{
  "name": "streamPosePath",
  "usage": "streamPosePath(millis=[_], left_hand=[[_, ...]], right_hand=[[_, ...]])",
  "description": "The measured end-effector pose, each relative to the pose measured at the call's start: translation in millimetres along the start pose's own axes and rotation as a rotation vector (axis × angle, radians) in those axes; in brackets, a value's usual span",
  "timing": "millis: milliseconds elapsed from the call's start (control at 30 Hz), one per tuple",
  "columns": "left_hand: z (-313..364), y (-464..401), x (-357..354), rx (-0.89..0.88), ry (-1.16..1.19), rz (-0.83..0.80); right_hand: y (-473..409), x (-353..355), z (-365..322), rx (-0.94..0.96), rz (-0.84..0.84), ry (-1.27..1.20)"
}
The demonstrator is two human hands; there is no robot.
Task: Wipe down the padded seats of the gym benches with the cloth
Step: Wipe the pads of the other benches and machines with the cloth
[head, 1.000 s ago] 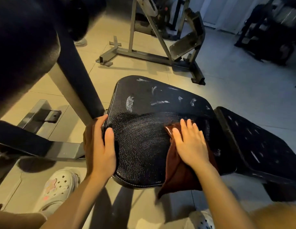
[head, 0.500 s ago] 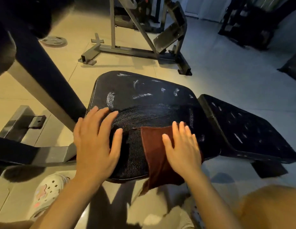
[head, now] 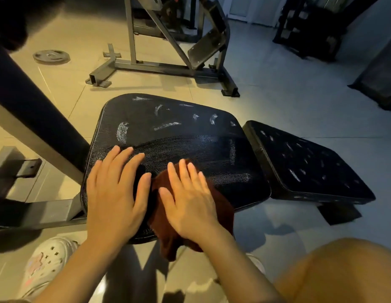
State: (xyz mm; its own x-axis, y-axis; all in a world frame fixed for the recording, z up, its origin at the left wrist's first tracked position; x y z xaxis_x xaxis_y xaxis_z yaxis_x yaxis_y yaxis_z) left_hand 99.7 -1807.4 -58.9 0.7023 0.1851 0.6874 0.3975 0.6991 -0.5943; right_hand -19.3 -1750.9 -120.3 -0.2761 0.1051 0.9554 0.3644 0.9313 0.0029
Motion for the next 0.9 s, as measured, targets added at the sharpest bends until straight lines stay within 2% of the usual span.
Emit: streamPosePath(millis=[67, 233, 300, 367, 533, 733, 800, 900], left_hand=[[0.5, 0.9, -0.3, -0.008, -0.009, -0.006], [-0.8, 0.5, -1.0, -0.003, -0.014, 0.010], [-1.8, -1.5, -2.1, 0.013, -0.015, 0.010], [-1.4, -0.5, -2.9, 0.006, -0.019, 0.006], [2.1, -1.1, -3.2, -0.023, -0.031, 0.002], [1.4, 3.5, -2.1, -0.032, -0.031, -0.009], [0.7, 2.7, -2.9, -0.022, -0.032, -0.018], [1.0, 1.3, -3.0, -0.017, -0.025, -0.011]], right_hand=[[-1.0, 3.5, 14.0, -0.003, -0.002, -0.035], [20.3, 28.2, 119.0, -0.387, 0.124, 0.012], [25.0, 29.6, 131.6, -0.446, 0.135, -0.012], [29.4, 28.0, 119.4, -0.451, 0.140, -0.046], [51.4, 15.7, 65.2, -0.284, 0.126, -0.082], [25.8, 35.6, 146.6, -0.518, 0.116, -0.038], [26.8, 37.9, 148.4, -0.544, 0.117, -0.040], [43.0, 31.9, 115.5, -0.511, 0.131, -0.063]])
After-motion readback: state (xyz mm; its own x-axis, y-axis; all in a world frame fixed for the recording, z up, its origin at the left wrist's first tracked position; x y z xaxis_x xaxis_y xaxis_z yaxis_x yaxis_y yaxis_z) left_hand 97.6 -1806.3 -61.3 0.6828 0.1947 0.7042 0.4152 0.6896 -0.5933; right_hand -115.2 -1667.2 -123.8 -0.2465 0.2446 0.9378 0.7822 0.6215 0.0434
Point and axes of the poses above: each hand's wrist, its own y-axis away from the middle knuckle, its own x-axis out of the back of the hand, z = x × y, the point moved 10 cm from there along -y, towards the middle knuckle, and after that the axes turned 3 degrees about z, right-handed, at the moved point
